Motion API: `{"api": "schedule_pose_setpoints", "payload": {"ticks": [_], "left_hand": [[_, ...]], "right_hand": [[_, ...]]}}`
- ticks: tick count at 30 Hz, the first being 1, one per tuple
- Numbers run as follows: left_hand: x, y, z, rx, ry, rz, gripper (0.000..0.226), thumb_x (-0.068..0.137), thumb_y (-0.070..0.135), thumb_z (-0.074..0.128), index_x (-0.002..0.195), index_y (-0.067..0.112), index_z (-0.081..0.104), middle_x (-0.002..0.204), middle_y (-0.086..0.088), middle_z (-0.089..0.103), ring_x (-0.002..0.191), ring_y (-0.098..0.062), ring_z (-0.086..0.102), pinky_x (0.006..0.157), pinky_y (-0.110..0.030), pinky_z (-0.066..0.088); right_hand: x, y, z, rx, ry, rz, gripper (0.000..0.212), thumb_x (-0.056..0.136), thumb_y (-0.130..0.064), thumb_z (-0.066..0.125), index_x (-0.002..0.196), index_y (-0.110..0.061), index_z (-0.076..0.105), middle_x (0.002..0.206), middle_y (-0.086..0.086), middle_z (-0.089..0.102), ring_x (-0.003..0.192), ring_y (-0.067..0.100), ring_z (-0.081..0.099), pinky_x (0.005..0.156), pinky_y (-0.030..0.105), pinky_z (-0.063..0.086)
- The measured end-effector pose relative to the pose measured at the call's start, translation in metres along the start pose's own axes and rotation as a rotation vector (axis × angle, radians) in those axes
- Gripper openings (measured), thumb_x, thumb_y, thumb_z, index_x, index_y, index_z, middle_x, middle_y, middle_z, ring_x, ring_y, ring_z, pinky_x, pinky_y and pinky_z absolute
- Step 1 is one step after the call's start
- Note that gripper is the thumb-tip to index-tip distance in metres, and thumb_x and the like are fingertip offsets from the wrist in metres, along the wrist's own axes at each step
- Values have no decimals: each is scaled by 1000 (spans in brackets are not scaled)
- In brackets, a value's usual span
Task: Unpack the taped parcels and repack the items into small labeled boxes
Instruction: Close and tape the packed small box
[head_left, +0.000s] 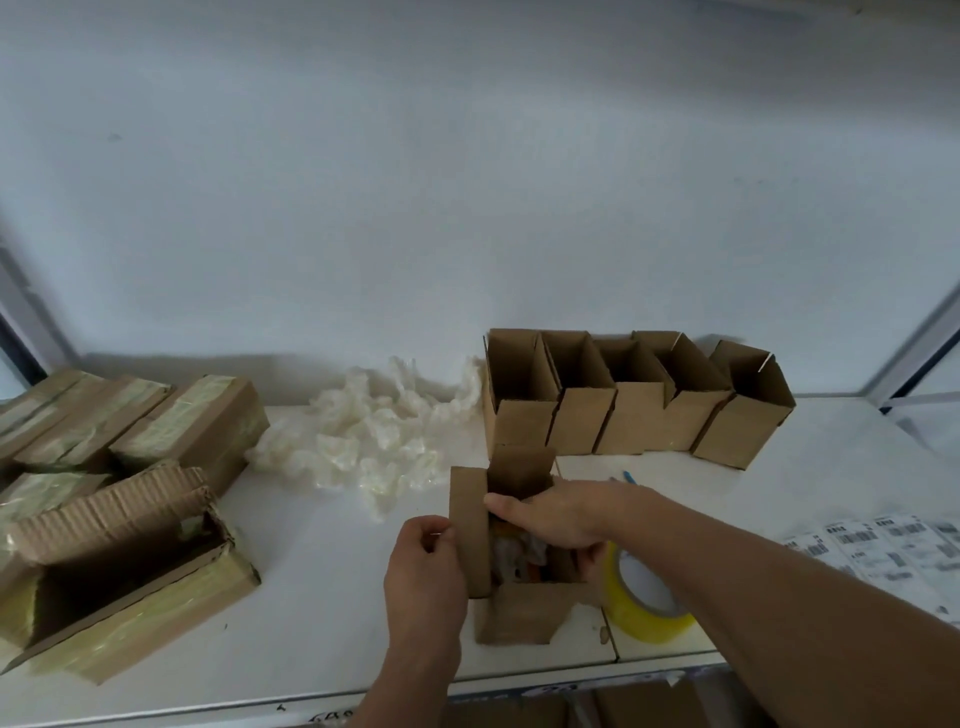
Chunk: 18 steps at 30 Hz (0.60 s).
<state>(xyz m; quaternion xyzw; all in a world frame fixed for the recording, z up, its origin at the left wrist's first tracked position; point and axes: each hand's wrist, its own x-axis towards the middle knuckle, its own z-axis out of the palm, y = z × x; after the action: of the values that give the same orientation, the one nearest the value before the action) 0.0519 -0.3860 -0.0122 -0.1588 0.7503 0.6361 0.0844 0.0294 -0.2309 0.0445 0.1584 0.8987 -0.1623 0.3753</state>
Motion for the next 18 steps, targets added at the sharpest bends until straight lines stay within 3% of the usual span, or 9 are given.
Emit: {"api": "schedule_pose_setpoints", "payload": {"ticks": [2, 4, 7, 9, 11, 13, 14, 16, 18], "left_hand": [[-1, 2, 0, 10, -9, 8, 10, 101, 19, 51, 103, 23, 60, 94, 4, 62, 85, -15, 60, 62, -27, 46], [-3, 4, -2, 8, -14, 30, 10, 101, 19, 51, 102, 23, 60, 92, 3, 63, 83, -16, 60, 60, -27, 45], [-6, 7, -6, 43, -27, 72, 11, 101, 19, 50, 100, 24, 59, 90, 4, 63, 80, -16, 60, 58, -26, 47], [-9, 8, -7, 74, -34, 88, 12, 102, 20, 48, 102, 25, 59, 87, 5, 63, 78, -17, 61, 60, -29, 50], [-10, 9, -8, 89, -42, 98, 17, 102, 20, 46, 103, 28, 61, 87, 7, 63, 78, -17, 61, 62, -30, 51], [-10, 10, -12, 115, -87, 123, 18, 103, 26, 45, 107, 29, 62, 93, 9, 64, 82, -12, 61, 64, -27, 52], [-10, 10, -14, 148, -132, 142, 18, 103, 34, 45, 110, 30, 62, 99, 10, 64, 86, -9, 60, 70, -28, 54], [-9, 9, -19, 228, -266, 161, 34, 97, 51, 50, 122, 30, 58, 115, 11, 62, 101, -8, 59, 88, -33, 55], [-7, 7, -23, 308, -404, 141, 67, 85, 63, 58, 141, 29, 43, 135, 11, 50, 118, -12, 53, 99, -30, 48]], "right_hand": [[-1, 5, 0, -159, 125, -97, 96, 80, -87, 7, 128, -23, 60, 97, 14, 71, 80, 24, 70, 86, 38, 56], [-4, 10, -1, -225, 300, -231, 83, 90, -75, 8, 117, -21, 65, 98, 7, 70, 91, 21, 66, 91, 37, 49], [-10, 17, -2, -76, 599, -381, 58, 98, -63, 19, 79, -22, 56, 77, -3, 56, 74, 12, 54, 74, 30, 43], [-5, 23, 1, -25, 793, -412, 46, 100, -57, 25, 89, -25, 57, 90, -6, 54, 80, 6, 52, 72, 25, 40], [6, 26, 6, 16, 868, -445, 48, 99, -57, 27, 123, -27, 56, 129, -5, 50, 116, 9, 48, 94, 29, 43], [15, 27, 10, 48, 812, -452, 59, 98, -61, 24, 145, -29, 39, 154, -6, 31, 142, 13, 27, 115, 38, 28], [18, 27, 12, 101, 772, -453, 61, 98, -62, 24, 149, -29, 34, 156, -6, 30, 144, 13, 24, 117, 38, 24], [19, 28, 16, 233, 741, -475, 58, 99, -60, 26, 146, -29, 39, 149, -6, 42, 137, 11, 35, 113, 33, 28], [15, 28, 18, 310, 776, -528, 42, 102, -52, 27, 121, -31, 57, 121, -7, 61, 110, 3, 51, 96, 27, 39]]}}
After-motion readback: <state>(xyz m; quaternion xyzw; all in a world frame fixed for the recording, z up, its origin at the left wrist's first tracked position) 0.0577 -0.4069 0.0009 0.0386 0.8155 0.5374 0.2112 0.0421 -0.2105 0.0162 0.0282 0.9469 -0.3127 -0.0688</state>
